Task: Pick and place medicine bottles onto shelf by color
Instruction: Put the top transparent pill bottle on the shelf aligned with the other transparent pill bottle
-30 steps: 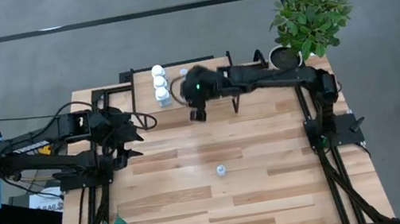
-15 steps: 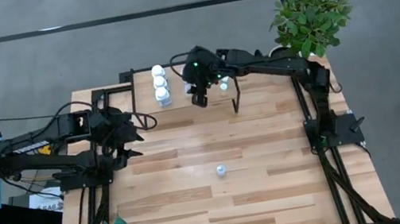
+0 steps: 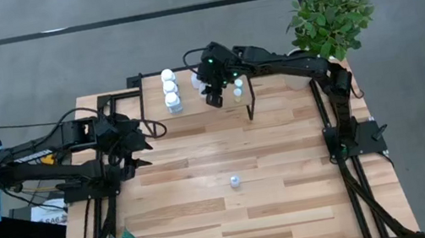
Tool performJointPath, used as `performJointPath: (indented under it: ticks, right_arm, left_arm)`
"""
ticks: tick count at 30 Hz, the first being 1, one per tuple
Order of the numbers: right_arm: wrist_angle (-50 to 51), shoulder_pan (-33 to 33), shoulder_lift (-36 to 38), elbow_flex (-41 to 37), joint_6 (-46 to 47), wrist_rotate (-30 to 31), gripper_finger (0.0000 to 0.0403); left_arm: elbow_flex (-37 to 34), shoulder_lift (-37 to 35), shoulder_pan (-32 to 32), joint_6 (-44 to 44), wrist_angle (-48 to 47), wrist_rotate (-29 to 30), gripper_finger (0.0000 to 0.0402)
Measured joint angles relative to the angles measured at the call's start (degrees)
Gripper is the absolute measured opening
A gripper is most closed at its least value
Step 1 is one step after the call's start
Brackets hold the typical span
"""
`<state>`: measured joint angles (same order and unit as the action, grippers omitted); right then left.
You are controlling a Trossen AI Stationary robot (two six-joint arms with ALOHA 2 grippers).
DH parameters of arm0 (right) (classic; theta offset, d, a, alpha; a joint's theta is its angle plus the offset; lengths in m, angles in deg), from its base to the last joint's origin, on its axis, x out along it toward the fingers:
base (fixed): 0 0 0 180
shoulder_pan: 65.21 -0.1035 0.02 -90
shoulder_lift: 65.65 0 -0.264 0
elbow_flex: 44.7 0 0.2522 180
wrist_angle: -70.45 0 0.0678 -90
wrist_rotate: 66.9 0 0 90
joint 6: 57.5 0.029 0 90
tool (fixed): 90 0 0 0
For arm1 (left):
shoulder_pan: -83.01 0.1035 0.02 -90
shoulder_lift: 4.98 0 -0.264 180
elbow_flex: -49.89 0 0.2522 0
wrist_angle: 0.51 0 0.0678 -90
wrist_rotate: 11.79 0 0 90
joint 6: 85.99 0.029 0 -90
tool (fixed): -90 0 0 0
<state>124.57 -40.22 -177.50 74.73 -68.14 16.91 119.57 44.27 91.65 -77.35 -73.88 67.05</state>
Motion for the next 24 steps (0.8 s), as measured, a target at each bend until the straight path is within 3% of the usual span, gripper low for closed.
performJointPath:
  ticks: [24]
  right_arm:
    - [0.4, 0.2, 0.1, 0.0, -0.4, 0.2, 0.0230]
  left_arm:
    - [0.0, 0.0, 0.0, -1.2, 0.0, 0.0, 0.0228]
